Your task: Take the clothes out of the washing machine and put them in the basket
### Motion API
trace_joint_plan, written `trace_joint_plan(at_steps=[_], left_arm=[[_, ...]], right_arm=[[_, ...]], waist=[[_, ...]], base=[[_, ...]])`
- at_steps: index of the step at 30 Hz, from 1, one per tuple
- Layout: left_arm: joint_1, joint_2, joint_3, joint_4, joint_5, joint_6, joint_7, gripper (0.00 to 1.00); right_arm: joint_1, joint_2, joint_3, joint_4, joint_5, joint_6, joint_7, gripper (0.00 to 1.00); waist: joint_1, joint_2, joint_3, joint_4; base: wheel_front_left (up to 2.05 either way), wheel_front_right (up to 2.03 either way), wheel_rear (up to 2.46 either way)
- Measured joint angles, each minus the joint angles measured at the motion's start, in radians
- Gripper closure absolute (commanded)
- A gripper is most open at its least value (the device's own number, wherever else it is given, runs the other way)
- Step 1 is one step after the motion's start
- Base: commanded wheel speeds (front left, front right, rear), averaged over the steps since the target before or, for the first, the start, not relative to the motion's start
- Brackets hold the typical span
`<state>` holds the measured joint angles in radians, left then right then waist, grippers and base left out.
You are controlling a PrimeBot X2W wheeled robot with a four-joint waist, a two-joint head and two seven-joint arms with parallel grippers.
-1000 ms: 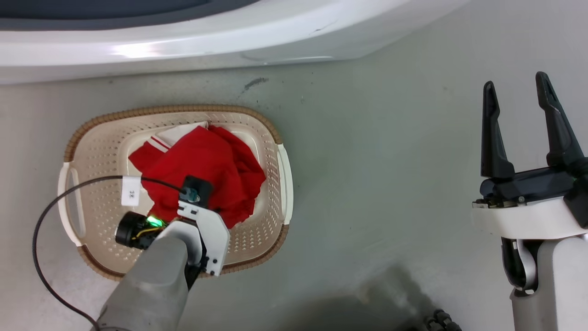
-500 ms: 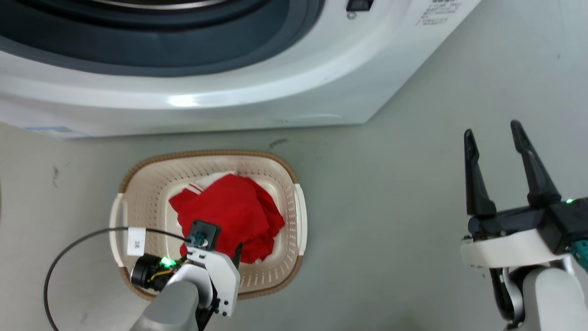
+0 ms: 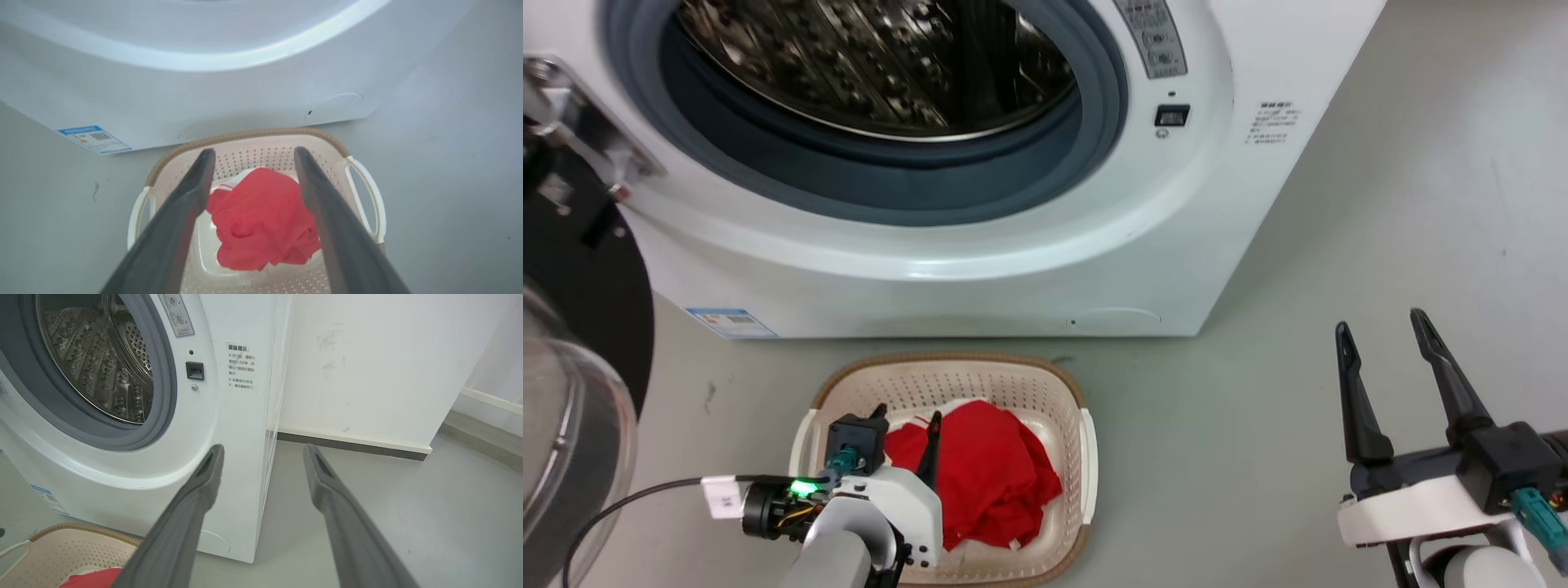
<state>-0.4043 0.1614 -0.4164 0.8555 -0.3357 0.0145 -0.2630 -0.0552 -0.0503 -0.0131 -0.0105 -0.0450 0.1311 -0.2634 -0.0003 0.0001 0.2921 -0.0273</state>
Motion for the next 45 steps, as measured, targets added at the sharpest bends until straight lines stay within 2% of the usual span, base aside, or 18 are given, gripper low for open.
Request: trace_joint_plan(at_steps=[9, 15, 21, 32, 45], left_arm=[[0.176, -0.003, 0.139, -0.327, 0.078, 0.074, 0.000, 0.00], [0.288, -0.028, 0.230, -0.517, 0.132, 0.094, 0.000, 0.00], [0.381, -0.052, 0.290, -0.647, 0.193, 0.100, 0.000, 0.00], [0.478, -0.084, 0.356, -0.790, 0.264, 0.100, 0.000, 0.00], [0.519, -0.101, 0.392, -0.791, 0.284, 0.071, 0.000, 0.00]], right_arm=[[0.060, 0.000, -0.006, 0.014, 0.003, 0.000, 0.000, 0.00], [0.089, 0.000, -0.010, 0.018, 0.009, 0.000, 0.000, 0.00], [0.121, 0.000, -0.015, 0.020, 0.018, 0.000, 0.000, 0.00], [0.161, 0.000, -0.026, 0.013, 0.035, 0.000, 0.000, 0.00], [0.188, 0.000, -0.033, 0.015, 0.046, 0.000, 0.000, 0.00]], waist=[[0.0001, 0.0000, -0.115, 0.029], [0.0001, 0.0000, -0.176, 0.038], [0.0001, 0.0000, -0.228, 0.041], [0.0002, 0.0000, -0.286, 0.038], [0.0003, 0.0000, -0.312, 0.029]], base=[[0.00, 0.00, 0.00], [0.00, 0.00, 0.00], [0.00, 0.00, 0.00], [0.00, 0.00, 0.00], [0.00, 0.00, 0.00]])
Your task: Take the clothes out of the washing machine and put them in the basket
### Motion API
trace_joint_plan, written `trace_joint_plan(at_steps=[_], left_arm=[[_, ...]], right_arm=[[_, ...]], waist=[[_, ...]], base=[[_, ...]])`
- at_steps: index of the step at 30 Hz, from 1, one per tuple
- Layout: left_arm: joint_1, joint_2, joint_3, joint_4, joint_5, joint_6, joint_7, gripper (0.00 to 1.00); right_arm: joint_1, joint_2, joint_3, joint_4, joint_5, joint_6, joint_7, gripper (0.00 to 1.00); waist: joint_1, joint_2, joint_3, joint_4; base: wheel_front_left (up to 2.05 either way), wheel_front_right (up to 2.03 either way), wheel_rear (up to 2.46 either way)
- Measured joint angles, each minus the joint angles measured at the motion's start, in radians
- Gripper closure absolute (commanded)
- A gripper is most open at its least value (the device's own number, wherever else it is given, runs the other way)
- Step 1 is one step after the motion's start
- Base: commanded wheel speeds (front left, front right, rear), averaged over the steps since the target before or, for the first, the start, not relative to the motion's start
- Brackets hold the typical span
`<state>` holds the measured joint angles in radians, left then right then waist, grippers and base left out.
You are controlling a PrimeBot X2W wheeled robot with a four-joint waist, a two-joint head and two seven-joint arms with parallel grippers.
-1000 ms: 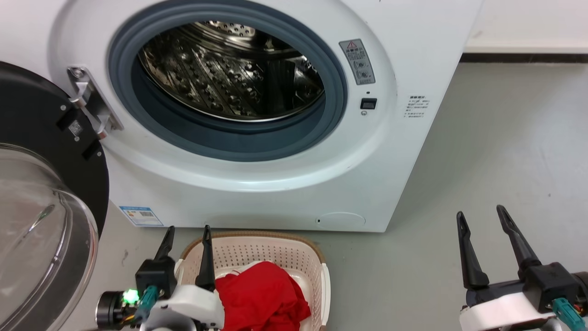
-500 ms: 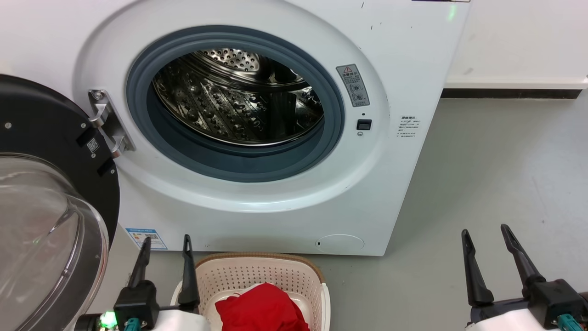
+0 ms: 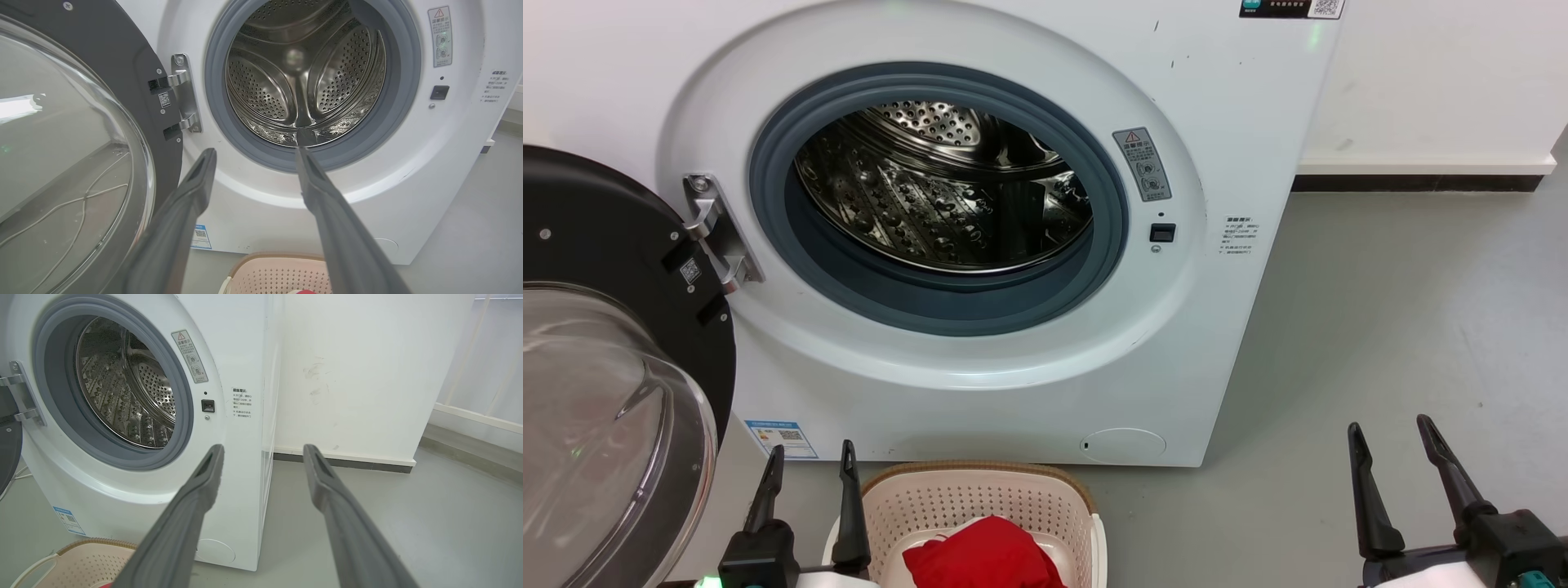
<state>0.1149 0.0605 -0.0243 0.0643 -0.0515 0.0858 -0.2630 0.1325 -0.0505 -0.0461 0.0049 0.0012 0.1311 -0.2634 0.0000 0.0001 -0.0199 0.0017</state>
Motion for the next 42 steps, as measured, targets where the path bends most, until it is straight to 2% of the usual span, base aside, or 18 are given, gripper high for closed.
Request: trace_joint_plan(at_steps=[13, 14, 20, 42], left_arm=[[0.001, -0.006, 0.010, 0.004, 0.012, -0.010, 0.000, 0.00], [0.001, -0.006, 0.011, 0.005, 0.013, -0.011, 0.000, 1.00], [0.009, -0.009, 0.007, 0.061, -0.005, -0.013, 0.013, 1.00], [-0.039, -0.010, 0.041, 0.095, -0.433, -0.068, 0.111, 1.00]], right_arm=[[0.000, 0.000, 0.003, 0.001, 0.005, 0.000, 0.000, 0.00], [0.000, 0.000, 0.003, 0.001, 0.005, 0.000, 0.000, 1.00], [0.004, 0.001, 0.007, 0.049, 0.023, 0.000, 0.006, 1.00], [-0.040, -0.014, 0.014, 0.101, 0.483, 0.000, 0.086, 1.00]], waist=[[0.0000, 0.0000, -0.002, -0.013], [0.0000, 0.0000, -0.002, -0.013], [0.0000, 0.0000, -0.001, -0.013], [0.0000, 0.0000, 0.003, -0.011]], base=[[0.00, 0.00, 0.00], [0.00, 0.00, 0.00], [0.00, 0.00, 0.00], [0.00, 0.00, 0.00]])
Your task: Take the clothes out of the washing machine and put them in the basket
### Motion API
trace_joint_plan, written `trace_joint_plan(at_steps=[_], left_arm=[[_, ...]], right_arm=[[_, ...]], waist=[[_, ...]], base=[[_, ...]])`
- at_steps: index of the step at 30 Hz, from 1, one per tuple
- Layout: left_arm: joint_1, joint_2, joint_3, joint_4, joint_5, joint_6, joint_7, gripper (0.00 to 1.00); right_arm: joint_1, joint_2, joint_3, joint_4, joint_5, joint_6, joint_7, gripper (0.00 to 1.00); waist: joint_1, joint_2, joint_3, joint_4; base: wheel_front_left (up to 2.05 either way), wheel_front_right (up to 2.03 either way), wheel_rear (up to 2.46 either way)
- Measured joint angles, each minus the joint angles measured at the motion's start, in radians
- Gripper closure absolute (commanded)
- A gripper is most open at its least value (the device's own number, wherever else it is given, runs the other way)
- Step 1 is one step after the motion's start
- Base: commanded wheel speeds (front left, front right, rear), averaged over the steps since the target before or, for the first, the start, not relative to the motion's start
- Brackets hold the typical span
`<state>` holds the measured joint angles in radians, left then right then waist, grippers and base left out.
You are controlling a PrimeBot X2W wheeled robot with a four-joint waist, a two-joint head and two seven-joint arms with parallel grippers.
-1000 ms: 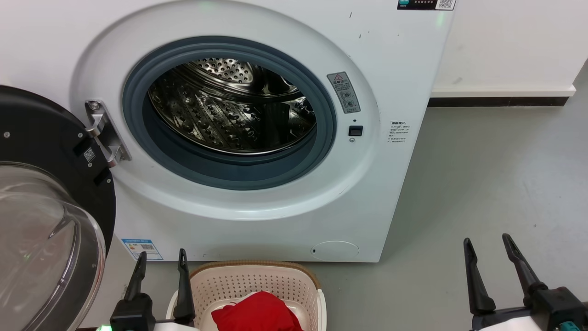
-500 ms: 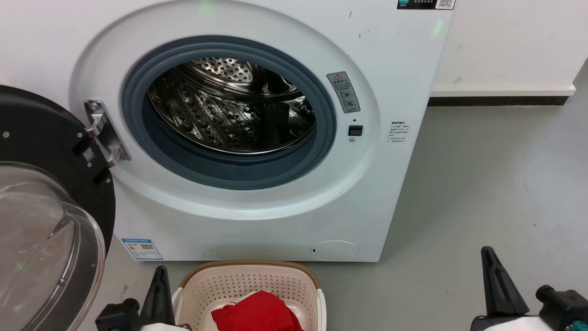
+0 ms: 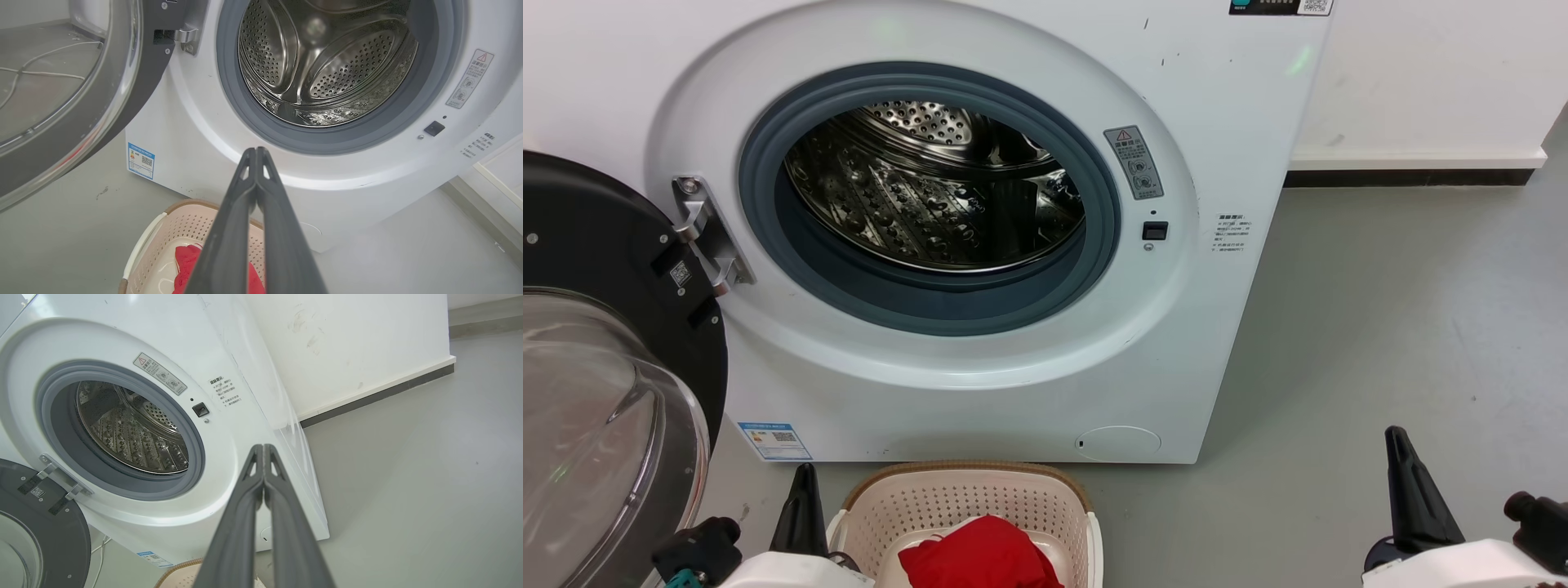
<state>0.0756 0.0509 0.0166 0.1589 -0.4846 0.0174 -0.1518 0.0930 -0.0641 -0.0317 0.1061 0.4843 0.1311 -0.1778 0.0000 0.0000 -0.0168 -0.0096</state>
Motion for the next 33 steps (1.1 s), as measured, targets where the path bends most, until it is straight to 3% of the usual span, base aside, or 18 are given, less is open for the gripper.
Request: trace_joint_plan(at_steps=[33], left_arm=[[-0.074, 0.000, 0.042, 0.037, -0.479, -0.062, 0.114, 1.00]], right_arm=[[-0.077, -0.012, -0.007, 0.058, 0.501, 0.000, 0.101, 1.00]], waist=[[0.0000, 0.0000, 0.006, 0.003]], base=[[0.00, 0.00, 0.00]])
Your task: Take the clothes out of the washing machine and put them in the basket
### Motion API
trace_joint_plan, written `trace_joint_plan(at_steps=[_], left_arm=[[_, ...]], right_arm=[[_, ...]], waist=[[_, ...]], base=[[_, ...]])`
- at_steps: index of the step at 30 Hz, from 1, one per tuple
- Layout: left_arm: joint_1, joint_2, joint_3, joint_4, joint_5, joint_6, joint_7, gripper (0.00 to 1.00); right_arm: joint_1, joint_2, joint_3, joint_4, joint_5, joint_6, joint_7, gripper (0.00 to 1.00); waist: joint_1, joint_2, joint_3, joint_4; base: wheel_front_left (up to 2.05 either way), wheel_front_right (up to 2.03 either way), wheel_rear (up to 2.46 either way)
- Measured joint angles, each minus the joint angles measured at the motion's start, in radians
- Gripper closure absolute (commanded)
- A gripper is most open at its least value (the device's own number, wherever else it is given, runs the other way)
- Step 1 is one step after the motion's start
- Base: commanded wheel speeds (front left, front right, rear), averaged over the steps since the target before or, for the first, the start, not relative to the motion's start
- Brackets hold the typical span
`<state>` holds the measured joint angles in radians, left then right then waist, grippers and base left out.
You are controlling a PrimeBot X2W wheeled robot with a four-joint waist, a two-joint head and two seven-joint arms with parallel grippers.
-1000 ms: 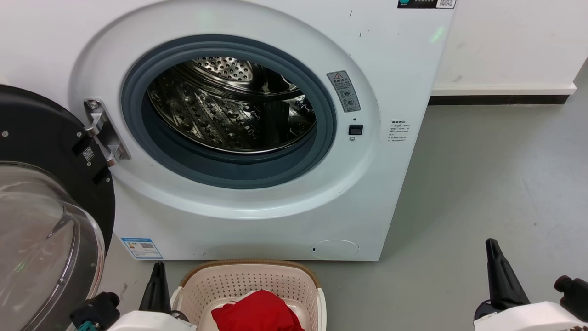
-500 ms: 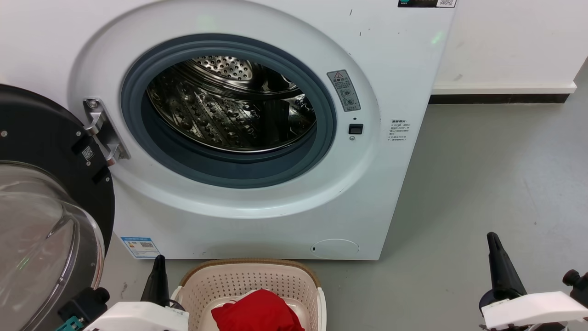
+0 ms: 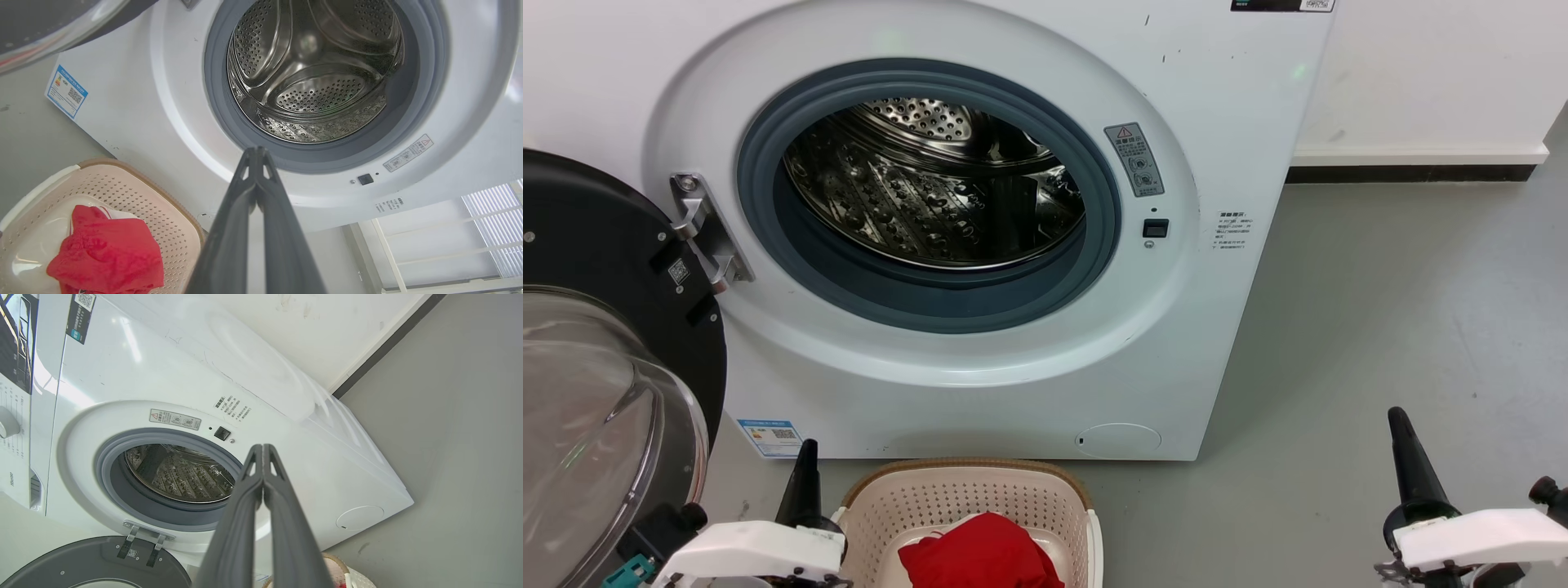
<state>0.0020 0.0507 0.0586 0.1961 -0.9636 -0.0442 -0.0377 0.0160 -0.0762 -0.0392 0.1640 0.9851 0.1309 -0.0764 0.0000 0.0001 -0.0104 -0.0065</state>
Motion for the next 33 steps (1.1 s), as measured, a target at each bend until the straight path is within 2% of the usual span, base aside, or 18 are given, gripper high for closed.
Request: trace_joint_plan(at_steps=[33], left_arm=[[-0.055, 0.000, 0.030, 0.026, -0.349, -0.045, 0.081, 1.00]], right_arm=[[-0.063, -0.001, -0.018, 0.041, 0.356, 0.000, 0.086, 1.00]], waist=[[0.0000, 0.0000, 0.006, 0.003]], base=[[0.00, 0.00, 0.00]])
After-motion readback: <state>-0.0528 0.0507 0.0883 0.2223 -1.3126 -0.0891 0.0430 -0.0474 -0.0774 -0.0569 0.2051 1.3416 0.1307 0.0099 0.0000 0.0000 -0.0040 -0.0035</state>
